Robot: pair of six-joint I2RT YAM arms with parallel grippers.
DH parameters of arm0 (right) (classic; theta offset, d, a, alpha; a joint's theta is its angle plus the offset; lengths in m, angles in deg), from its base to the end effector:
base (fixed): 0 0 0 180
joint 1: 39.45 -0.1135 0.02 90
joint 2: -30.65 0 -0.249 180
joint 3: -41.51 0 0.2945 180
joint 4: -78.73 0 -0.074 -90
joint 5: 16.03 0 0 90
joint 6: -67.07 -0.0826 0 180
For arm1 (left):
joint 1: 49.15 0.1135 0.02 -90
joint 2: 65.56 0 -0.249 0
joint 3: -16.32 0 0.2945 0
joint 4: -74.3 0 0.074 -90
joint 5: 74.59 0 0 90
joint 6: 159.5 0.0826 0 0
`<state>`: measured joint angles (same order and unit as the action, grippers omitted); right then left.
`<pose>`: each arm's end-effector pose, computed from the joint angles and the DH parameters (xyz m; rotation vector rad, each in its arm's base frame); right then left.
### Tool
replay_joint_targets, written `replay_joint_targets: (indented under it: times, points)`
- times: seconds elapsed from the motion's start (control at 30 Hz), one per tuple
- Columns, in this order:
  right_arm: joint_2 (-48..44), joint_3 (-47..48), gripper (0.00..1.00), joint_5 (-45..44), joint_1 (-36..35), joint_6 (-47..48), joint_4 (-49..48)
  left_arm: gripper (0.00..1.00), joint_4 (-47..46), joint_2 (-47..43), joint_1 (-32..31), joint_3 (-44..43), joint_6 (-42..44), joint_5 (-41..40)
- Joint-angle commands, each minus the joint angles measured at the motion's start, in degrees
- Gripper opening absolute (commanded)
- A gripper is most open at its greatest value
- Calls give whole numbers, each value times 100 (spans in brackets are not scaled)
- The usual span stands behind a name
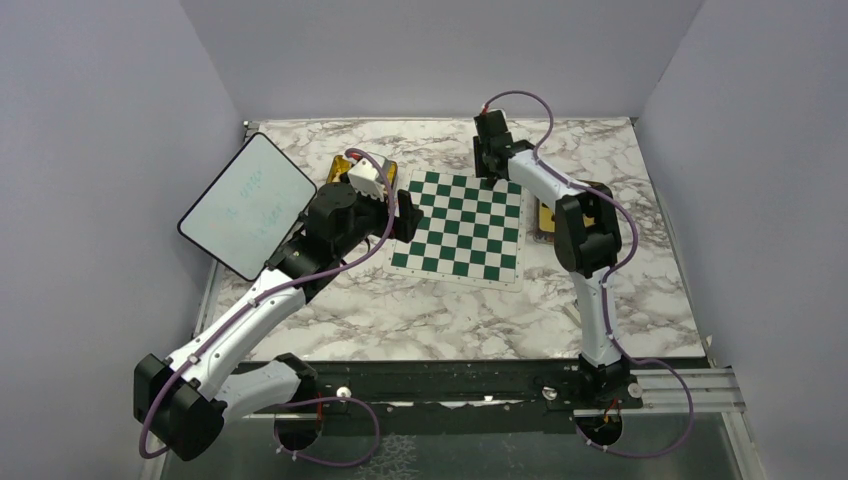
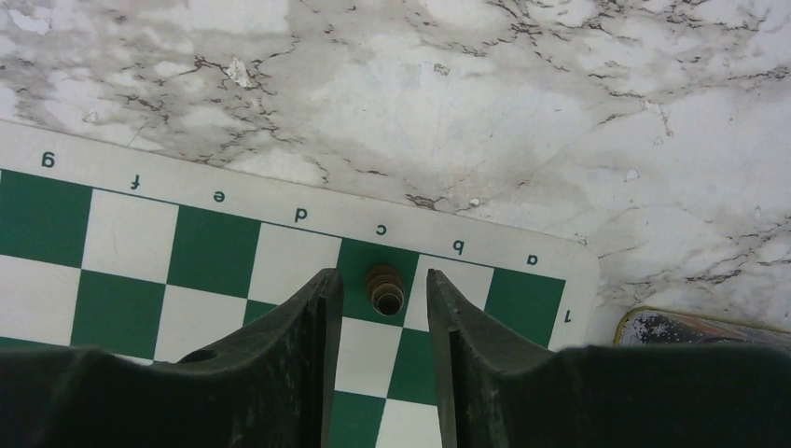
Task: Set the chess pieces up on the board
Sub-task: Place the chess piece on the chessboard.
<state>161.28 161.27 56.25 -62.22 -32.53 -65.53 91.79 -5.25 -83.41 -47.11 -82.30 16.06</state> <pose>0.5411 0.1998 0.1360 -0.1238 2.3338 -0.0905 0.2825 -0.1935 0.3070 0.3547 1.8277 -0.5865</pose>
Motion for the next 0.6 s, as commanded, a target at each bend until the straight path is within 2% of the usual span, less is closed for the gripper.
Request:
replay_joint_targets:
  times: [0.0,0.33,0.57]
  points:
    - [-155,203,44,57,9,-50,173,99,-93,-126,-28,26,31,21]
    - [-701,-99,46,-118,13,-32,297,99,-101,-133,-28,33,23,32]
    - [-1609,-994,44,-453,141,62,68,99,-126,-116,-28,51,-1,48]
